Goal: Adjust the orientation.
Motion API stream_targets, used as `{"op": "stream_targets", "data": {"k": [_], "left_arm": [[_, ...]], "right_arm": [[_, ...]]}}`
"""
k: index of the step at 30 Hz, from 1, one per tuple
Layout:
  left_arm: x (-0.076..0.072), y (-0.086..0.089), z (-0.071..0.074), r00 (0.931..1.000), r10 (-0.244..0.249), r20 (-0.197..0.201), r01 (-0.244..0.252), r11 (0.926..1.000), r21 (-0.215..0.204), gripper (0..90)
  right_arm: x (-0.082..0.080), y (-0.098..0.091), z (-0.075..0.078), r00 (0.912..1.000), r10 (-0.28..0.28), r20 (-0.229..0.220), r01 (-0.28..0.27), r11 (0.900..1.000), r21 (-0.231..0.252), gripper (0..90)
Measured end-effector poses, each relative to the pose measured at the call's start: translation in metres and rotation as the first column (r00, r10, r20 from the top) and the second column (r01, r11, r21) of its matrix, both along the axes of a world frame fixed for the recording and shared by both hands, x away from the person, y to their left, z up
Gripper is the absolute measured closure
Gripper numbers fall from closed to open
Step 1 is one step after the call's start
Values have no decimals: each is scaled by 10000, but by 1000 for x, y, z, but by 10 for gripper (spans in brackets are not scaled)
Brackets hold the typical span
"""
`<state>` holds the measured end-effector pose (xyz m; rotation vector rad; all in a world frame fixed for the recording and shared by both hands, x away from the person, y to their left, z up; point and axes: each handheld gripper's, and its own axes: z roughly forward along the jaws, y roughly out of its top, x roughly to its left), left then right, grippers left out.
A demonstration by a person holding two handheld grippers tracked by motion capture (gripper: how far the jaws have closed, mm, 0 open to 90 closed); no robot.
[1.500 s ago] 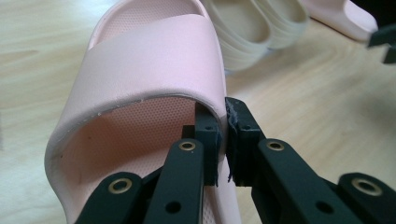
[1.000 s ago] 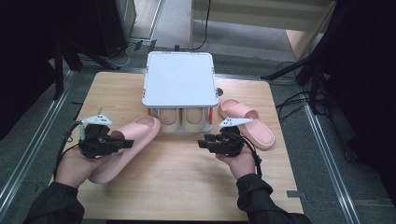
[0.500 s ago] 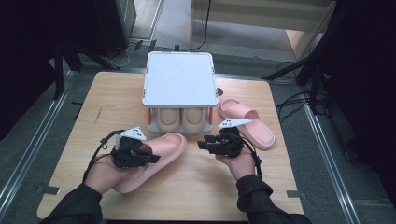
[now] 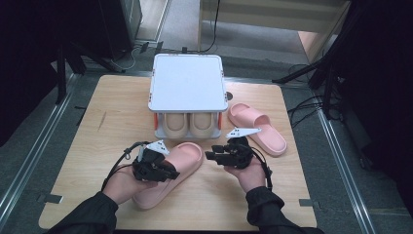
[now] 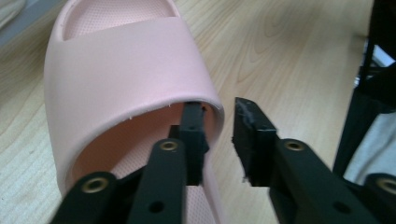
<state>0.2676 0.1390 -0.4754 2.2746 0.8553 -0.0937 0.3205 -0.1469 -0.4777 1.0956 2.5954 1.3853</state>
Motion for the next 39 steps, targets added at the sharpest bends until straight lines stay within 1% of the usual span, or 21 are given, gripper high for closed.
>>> {"op": "stream_targets", "data": {"k": [3,4,5,6,7,9,10,11,14,17,19,21,22,23,27,28,30,32,33,36,39], "left_arm": [[-1,8,7,9999,59,132,-57,9998,-186,640],[-2,12,9,9997,61,237,-54,9996,-289,617],[-3,17,12,9990,81,443,-64,9992,-402,586],[-4,21,15,9984,153,540,-124,9985,-528,601],[-3,26,18,9983,202,539,-171,9981,-587,604],[-2,35,20,9975,388,592,-357,9980,-528,630],[-1,37,20,9975,474,531,-445,9976,-530,655],[0,42,20,9965,607,569,-584,9975,-402,676],[5,53,18,9947,933,439,-922,9954,-261,733],[11,67,15,9898,1366,395,-1353,9902,-354,780],[13,72,12,9881,1485,395,-1469,9883,-406,809],[17,74,7,9882,1515,230,-1506,9879,-367,826],[19,74,4,9886,1495,197,-1490,9885,-253,833],[21,74,2,9881,1534,145,-1532,9881,-161,838],[28,76,-8,9864,1635,-175,-1636,9865,-78,843],[30,76,-10,9869,1605,-167,-1604,9870,56,843],[32,76,-15,9857,1654,-331,-1654,9862,32,841],[35,75,-18,9858,1615,-456,-1610,9869,146,837],[36,75,-19,9856,1632,-434,-1623,9865,219,836],[37,73,-22,9852,1596,-620,-1593,9872,106,835],[36,68,-26,9868,1448,-726,-1427,9892,341,830]], "right_arm": [[-2,1,-1,10000,0,-17,0,10000,-3,574],[-2,0,-1,10000,9,-62,-8,10000,25,581],[-3,1,-1,10000,31,-88,-31,10000,23,587],[-4,1,-1,9999,35,-99,-35,10000,3,596],[-4,1,-2,10000,57,-70,-57,10000,21,603],[-5,1,-2,9999,65,-93,-65,10000,51,616],[-6,2,-2,9999,83,-120,-82,10000,38,628],[-6,3,-2,9998,84,-161,-83,10000,40,632],[-8,7,-4,9996,177,-238,-176,9998,19,638],[-10,12,-6,9994,279,-210,-282,9995,-133,643],[-12,14,-7,9993,305,-206,-310,9992,-252,691],[-14,17,-8,9991,358,-234,-365,9989,-290,746],[-15,18,-8,9988,437,-213,-443,9986,-302,774],[-16,19,-9,9986,462,-243,-470,9984,-324,792],[-20,25,-13,9974,603,-385,-619,9971,-432,842],[-21,26,-13,9971,637,-418,-658,9966,-499,845],[-22,29,-16,9956,769,-531,-800,9950,-592,853],[-24,33,-20,9939,898,-644,-942,9932,-685,853],[-25,35,-21,9931,936,-708,-989,9922,-757,853],[-26,42,-27,9914,1081,-735,-1150,9886,-971,847],[-25,47,-31,9908,1098,-789,-1182,9867,-1117,835]]}}
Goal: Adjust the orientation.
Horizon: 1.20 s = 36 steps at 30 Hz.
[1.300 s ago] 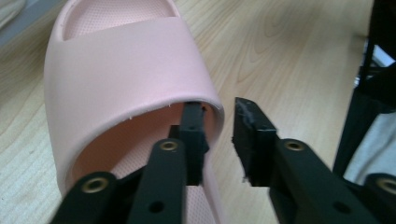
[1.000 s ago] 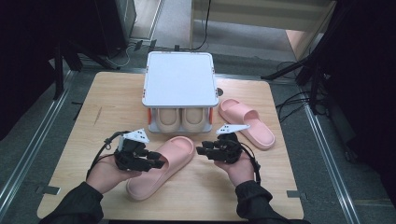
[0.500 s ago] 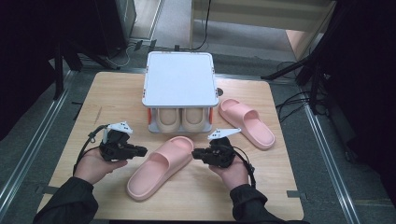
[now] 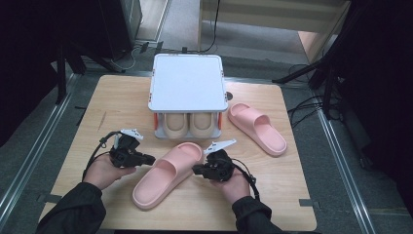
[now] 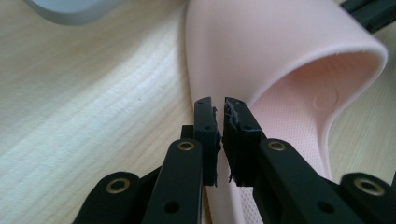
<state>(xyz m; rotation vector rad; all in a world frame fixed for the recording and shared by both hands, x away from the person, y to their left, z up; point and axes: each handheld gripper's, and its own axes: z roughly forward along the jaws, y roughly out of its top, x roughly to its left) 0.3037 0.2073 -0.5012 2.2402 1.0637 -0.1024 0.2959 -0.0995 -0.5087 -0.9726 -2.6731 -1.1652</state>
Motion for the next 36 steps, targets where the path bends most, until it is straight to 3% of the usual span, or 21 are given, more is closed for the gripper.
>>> {"op": "stream_targets", "data": {"k": [7,21,26,30,36], "left_arm": [[-4,-3,0,9999,-81,-89,80,9999,-98,834],[-27,-12,-2,9987,-305,-419,294,9993,-246,820],[-29,-12,-2,9989,-334,-328,327,9992,-225,805],[-27,-8,0,9996,-193,-208,181,9981,-581,790],[-26,-1,6,10000,-1,2,2,9976,-689,748]], "right_arm": [[4,2,-3,10000,15,21,-14,9999,-151,827],[19,11,-2,9999,20,98,-17,9996,-287,830],[23,13,-1,10000,-2,61,4,9994,-333,830],[23,14,-1,9999,72,128,-68,9994,-326,816],[26,7,6,9992,-28,396,33,9999,-120,778]]}}
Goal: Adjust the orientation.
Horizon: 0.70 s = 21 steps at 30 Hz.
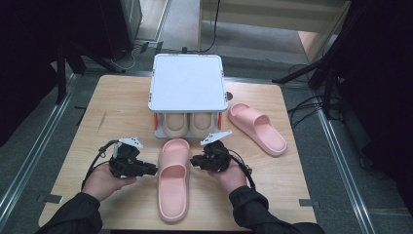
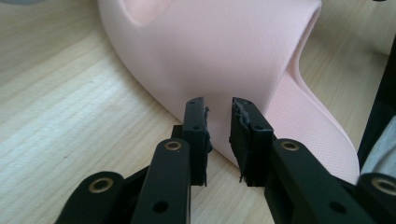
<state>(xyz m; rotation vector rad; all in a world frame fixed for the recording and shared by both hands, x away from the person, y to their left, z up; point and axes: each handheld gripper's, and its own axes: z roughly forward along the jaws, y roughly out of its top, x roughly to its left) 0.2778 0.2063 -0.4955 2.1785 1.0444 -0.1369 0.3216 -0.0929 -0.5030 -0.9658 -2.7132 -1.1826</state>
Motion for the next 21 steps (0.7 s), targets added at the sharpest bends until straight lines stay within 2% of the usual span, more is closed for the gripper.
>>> {"op": "stream_targets", "data": {"k": [5,8,12,21], "left_arm": [[3,7,6,9996,269,54,-267,9989,-380,638],[7,10,5,9996,187,-213,-200,9980,-607,568],[12,12,7,9998,177,23,-175,9983,-554,523],[22,10,8,9991,210,355,-198,9992,-359,465]], "right_arm": [[5,-18,13,9988,-388,305,379,9989,292,735],[7,-31,19,9962,-720,497,701,9968,379,731],[9,-48,25,9915,-1071,738,1035,9933,508,731],[14,-80,30,9815,-1719,847,1660,9834,730,698]]}}
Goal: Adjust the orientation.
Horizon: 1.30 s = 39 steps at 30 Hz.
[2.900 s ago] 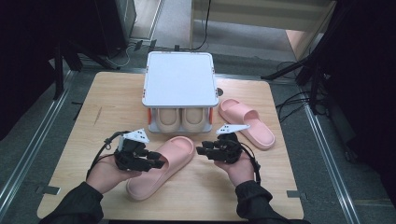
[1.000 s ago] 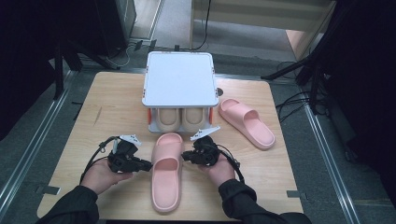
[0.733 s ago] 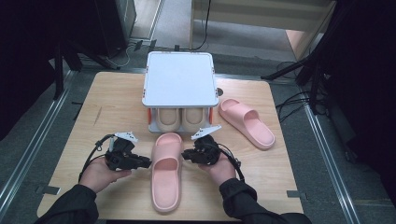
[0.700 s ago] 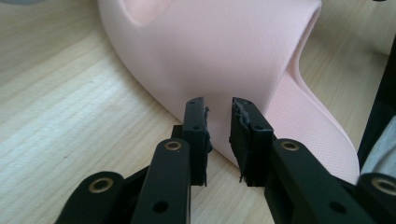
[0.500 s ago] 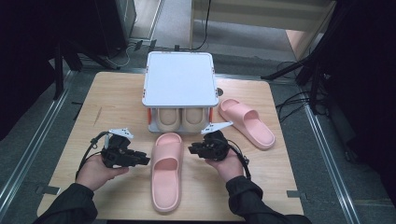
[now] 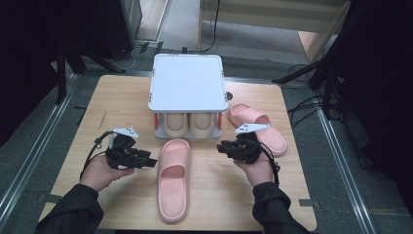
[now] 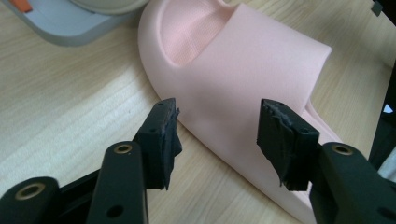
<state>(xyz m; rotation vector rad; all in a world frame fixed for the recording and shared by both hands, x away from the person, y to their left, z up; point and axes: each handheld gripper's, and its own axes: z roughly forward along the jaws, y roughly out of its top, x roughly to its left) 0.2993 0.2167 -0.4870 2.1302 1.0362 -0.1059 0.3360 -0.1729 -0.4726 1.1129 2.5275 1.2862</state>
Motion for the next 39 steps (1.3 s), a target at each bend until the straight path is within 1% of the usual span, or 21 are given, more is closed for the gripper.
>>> {"op": "stream_targets", "data": {"k": [2,3,4,7,9,14,15,18,19,22,25,29,34,36,39], "left_arm": [[1,-1,1,10000,1,91,-1,10000,3,459],[2,-1,1,9999,2,109,-2,10000,-5,454],[3,-1,1,9999,-50,151,49,10000,52,450],[6,-2,1,9998,-48,184,48,10000,25,445],[8,-2,1,9998,-21,181,19,10000,80,442],[9,0,0,9999,35,116,-36,10000,78,435],[8,0,0,9999,66,107,-68,9999,139,434],[7,-1,0,9999,81,149,-83,9999,127,434],[7,-1,0,9999,66,144,-68,9999,135,434],[6,0,0,9999,110,126,-112,9998,135,431],[4,1,-1,9999,137,72,-137,9998,122,430],[0,5,-1,9997,247,86,-248,9996,124,427],[-6,11,-1,9989,463,47,-464,9989,89,426],[-9,14,-1,9981,621,36,-621,9980,67,424],[-13,18,-1,9974,721,27,-722,9974,80,423]], "right_arm": [[3,-9,1,9997,-247,57,247,9997,27,680],[4,-13,1,9996,-266,68,266,9996,30,671],[6,-17,1,9992,-406,68,406,9992,11,660],[11,-31,0,9973,-724,99,724,9974,50,643],[15,-41,-1,9955,-949,9,948,9955,90,640],[26,-66,-2,9878,-1554,51,1554,9878,16,610],[27,-69,-2,9866,-1628,81,1628,9866,-21,607],[32,-79,-4,9836,-1796,158,1797,9837,-53,606],[34,-83,-5,9816,-1907,82,1907,9816,-30,606],[40,-90,-7,9785,-2063,25,2063,9785,-10,606],[46,-96,-9,9751,-2217,-52,2217,9751,-104,605],[56,-105,-13,9682,-2492,-228,2492,9684,-5,595],[66,-108,-17,9638,-2647,-317,2647,9643,-40,581],[71,-108,-19,9622,-2696,-377,2697,9629,-35,580],[78,-108,-22,9595,-2772,-493,2769,9608,-133,579]]}}
